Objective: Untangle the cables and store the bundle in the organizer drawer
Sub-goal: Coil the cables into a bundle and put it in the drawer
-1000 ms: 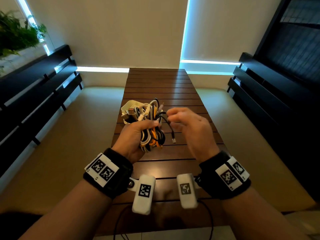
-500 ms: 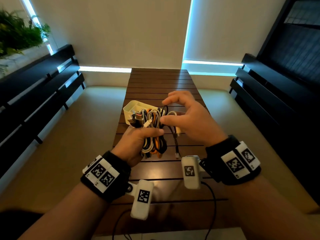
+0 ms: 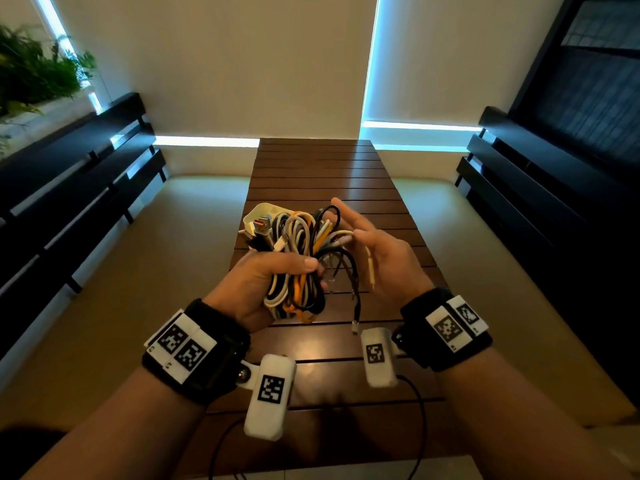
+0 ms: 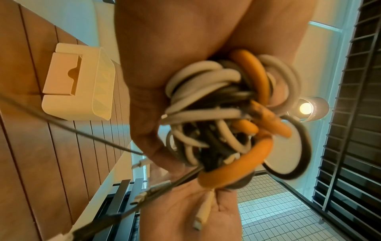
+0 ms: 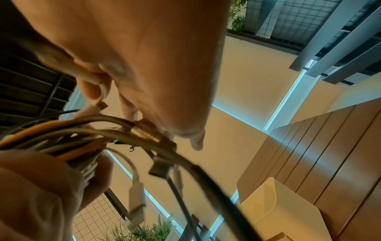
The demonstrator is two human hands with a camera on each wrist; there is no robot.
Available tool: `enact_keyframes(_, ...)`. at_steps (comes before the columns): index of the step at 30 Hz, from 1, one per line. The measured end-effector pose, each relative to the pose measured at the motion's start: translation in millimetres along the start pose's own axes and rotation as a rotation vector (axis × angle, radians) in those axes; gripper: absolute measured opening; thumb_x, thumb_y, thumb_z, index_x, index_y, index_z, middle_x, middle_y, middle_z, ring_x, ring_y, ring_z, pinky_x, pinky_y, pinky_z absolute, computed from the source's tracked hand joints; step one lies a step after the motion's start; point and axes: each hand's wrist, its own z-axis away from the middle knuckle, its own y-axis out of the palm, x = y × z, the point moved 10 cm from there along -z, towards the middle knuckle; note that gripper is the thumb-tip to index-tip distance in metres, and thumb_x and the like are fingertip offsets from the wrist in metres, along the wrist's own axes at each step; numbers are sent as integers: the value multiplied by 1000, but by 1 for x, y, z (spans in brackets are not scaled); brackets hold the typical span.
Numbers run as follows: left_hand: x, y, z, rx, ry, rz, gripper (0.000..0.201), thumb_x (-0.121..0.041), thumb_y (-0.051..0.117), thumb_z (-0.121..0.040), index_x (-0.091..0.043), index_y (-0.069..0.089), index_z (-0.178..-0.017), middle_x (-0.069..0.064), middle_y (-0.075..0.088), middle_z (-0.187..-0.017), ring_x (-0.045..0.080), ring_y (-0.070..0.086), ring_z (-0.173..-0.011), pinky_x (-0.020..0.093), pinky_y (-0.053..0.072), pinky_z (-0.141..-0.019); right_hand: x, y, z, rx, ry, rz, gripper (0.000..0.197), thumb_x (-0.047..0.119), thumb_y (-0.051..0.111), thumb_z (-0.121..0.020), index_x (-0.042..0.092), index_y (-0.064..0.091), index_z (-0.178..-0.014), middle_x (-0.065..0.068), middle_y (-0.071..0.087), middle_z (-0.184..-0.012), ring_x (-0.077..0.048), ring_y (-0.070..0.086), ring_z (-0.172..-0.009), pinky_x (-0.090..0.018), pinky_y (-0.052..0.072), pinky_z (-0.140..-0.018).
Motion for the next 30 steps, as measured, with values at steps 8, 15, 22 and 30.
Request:
enact_keyframes(8,-7,0,0,1,14,14,43,-13,73,-73,0,66,-113,11,63,-87,23,67,-77,36,58,-68,-27,10,5,-35,146,-152,39,34,35,-104,14,63,-123,-15,69,-110,-27,65,-98,-39,57,-83)
enact_keyframes(15,-16,0,3,-132,123,-154,39,-8,71,-73,-3,67,-111,18,70,-84,32,69,-70,42,58,-63,-10,3,13,-251,101,139,33,37,35,-107,24,64,-111,-6,61,-80,-8,54,-55,-25,47,-48)
enact_keyframes(22,-4,10,2,-193,141,-184,40,-6,73,-75,-5,71,-115,26,71,-109,39,71,-94,48,60,-78,6,0,16,-384,16,162,36,42,34,-106,26,66,-107,-4,71,-105,-16,69,-97,-36,58,-81)
enact_keyframes(30,-5,26,3,-178,186,-217,35,1,69,-82,-8,69,-116,25,70,-113,44,68,-104,56,56,-88,12,2,22,-463,15,138,32,47,37,-102,44,68,-96,1,70,-110,-16,66,-106,-48,52,-98)
